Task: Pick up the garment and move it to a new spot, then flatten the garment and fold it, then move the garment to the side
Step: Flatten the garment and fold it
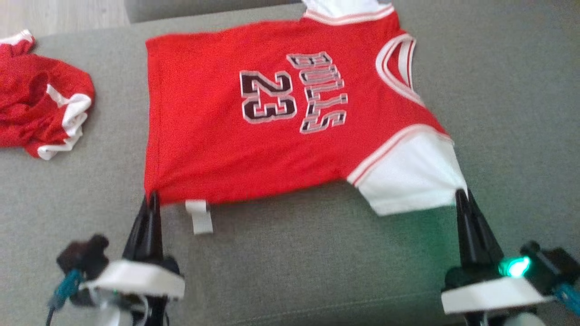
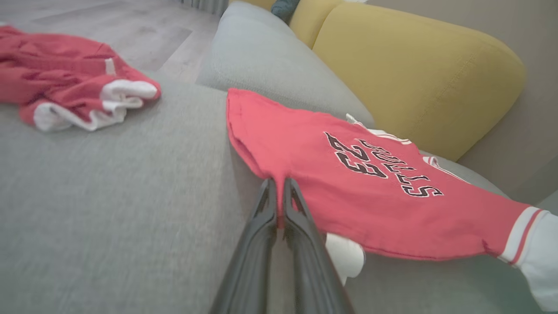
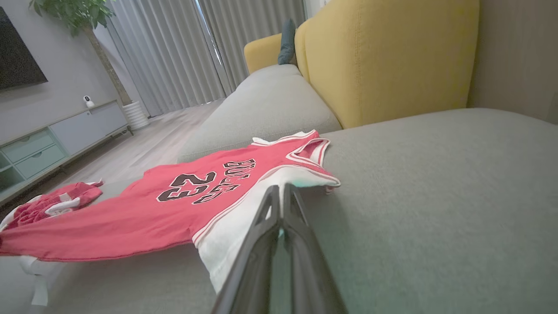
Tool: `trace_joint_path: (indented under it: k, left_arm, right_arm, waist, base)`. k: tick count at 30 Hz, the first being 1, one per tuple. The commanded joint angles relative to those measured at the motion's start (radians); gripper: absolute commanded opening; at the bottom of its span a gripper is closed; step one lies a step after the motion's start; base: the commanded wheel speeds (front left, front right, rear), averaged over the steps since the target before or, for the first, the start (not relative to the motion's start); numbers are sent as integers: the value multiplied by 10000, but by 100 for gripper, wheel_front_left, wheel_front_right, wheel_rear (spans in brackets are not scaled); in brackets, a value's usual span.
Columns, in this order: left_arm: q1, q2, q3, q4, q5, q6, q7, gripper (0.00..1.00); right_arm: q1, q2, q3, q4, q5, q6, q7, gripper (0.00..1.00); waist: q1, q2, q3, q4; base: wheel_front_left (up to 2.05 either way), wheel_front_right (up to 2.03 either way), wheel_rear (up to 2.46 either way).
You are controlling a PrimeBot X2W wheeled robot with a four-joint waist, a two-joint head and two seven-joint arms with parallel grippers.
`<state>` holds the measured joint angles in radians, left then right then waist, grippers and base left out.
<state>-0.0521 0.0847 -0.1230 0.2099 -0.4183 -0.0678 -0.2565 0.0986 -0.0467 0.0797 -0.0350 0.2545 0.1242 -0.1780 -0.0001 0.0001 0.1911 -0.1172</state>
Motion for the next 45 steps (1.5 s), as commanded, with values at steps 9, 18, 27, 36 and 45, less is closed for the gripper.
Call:
trace_joint_path:
  k: [9,18,27,36,45]
  left_arm:
    - [1156,-211,439,-844,-123,151,-53,0]
    - [288,-288,317,-303,-468,37,-53,0]
    - [-1455,-330,109,609,-1060,66,-53,0]
    - [-2819,-336,58,1998,-805,181,-53,0]
    - [-3916,-339,-42,3145,-571,115,-53,0]
  right_arm:
    - [1042,-36,-7,-534,357,65,235,0]
    - [-231,-36,99,890,823,65,-157,0]
    - [-2377,-35,-289,2280,816,65,-654,0]
    - [-4851,-35,-463,4170,875,65,-808,0]
    - [-6931,-35,-590,6316,270,65,-834,0]
  waist:
    - [1,-1,-246,63]
    - [1,-1,193,208]
    - [1,-1,645,460]
    - [1,-1,986,550]
    - [1,-1,1296,801]
  base:
    - [0,0,0]
    - [0,0,0]
    - [0,0,0]
    - [0,0,0]
    - [0,0,0]
